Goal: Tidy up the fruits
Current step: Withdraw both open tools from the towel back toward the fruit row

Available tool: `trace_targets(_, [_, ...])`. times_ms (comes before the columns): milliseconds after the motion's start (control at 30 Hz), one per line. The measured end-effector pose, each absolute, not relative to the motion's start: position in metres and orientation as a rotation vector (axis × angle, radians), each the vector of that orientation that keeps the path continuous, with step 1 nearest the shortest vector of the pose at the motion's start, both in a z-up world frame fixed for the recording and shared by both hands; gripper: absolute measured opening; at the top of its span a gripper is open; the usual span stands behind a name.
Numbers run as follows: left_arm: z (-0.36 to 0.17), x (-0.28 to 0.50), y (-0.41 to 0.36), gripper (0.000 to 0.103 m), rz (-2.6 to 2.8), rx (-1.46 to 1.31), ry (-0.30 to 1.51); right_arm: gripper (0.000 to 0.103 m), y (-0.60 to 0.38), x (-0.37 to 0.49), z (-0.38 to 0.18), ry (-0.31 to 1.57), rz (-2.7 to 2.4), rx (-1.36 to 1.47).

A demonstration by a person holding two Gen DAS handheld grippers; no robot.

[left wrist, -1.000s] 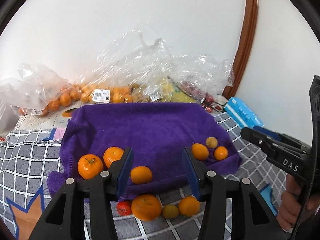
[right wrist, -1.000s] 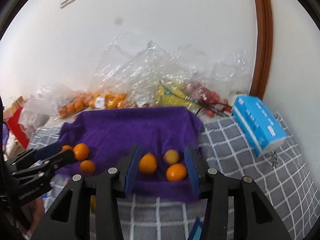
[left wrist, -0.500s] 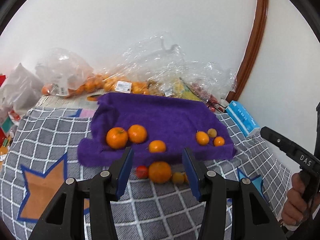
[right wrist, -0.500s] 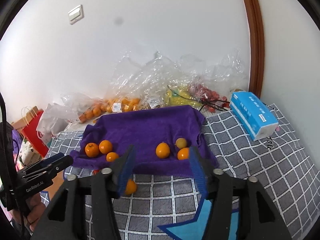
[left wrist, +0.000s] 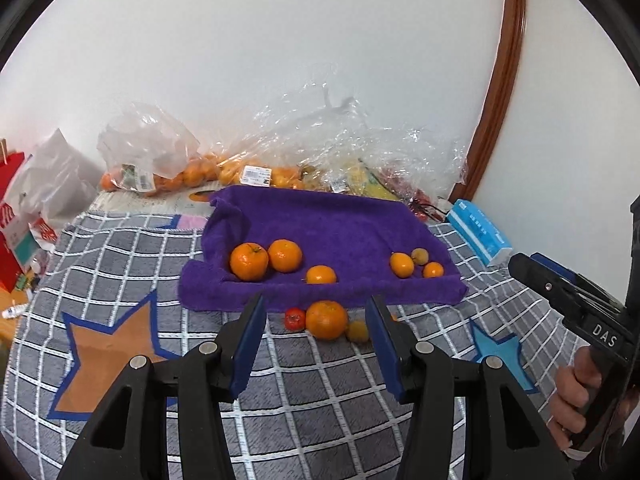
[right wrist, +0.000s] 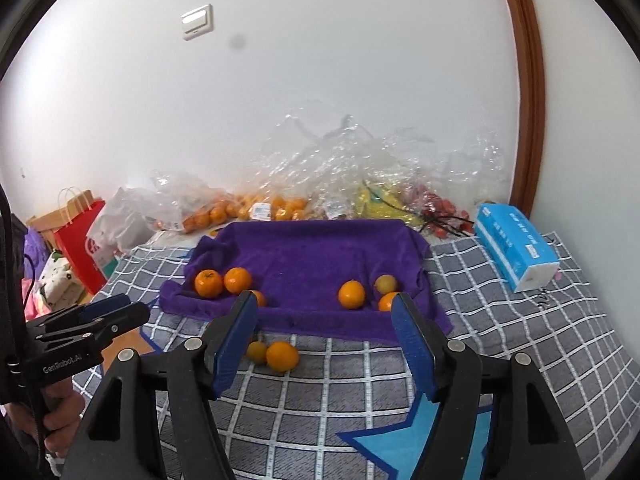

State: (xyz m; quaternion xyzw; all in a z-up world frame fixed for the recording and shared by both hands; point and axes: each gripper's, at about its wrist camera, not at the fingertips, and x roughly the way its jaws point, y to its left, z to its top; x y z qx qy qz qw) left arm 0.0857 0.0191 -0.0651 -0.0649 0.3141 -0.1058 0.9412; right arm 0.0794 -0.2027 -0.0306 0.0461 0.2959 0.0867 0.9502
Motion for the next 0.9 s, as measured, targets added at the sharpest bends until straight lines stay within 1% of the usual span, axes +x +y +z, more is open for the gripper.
trace_targets(167, [-0.071,0.085,0.023,0.049,-0.199,-0.123,0.645,0.069,-0.2,0.082,-0.04,0.61,0.176,0.119])
trace_targets(267, [-0.075,0.089,0.028,0.049,-0.186,-0.134,0.656,0.069,-0.202,0.09,-0.048,0.652,0.187,0.16])
trace_targets(333, [-0.078,0.093,0.032,0.049,-0.171,-0.139,0.664,0.067,-0.202,0.096,-0.053,0.68,0.187,0.174])
trace_targets(400, [-0.083,0.099,0.034,0.049,-0.176,-0.14,0.693,0.063,-0.201,0.102,-0.06,0.71,0.192,0.18])
trace_targets(567, [-0.093,0.11,0.044,0.049,-0.165,-0.168,0.72,0.061,-0.195,0.11,-0.076,0.739,0.219,0.155])
trace_targets(667, [-0.1,0.119,0.052,0.049,-0.156,-0.177,0.743,0.058,-0.19,0.113,-0.086,0.751,0.228,0.131])
trace_targets(733, [-0.103,0.124,0.055,0.049,-0.157,-0.176,0.756,0.054,-0.186,0.117,-0.093,0.765,0.24,0.12])
trace_targets(800, [-0.105,0.127,0.057,0.049,-0.152,-0.171,0.762,0.048,-0.184,0.122,-0.101,0.786,0.251,0.12])
trace_targets(900, [-0.109,0.132,0.06,0.049,-0.146,-0.167,0.771,0.044,-0.18,0.127,-0.111,0.812,0.274,0.138])
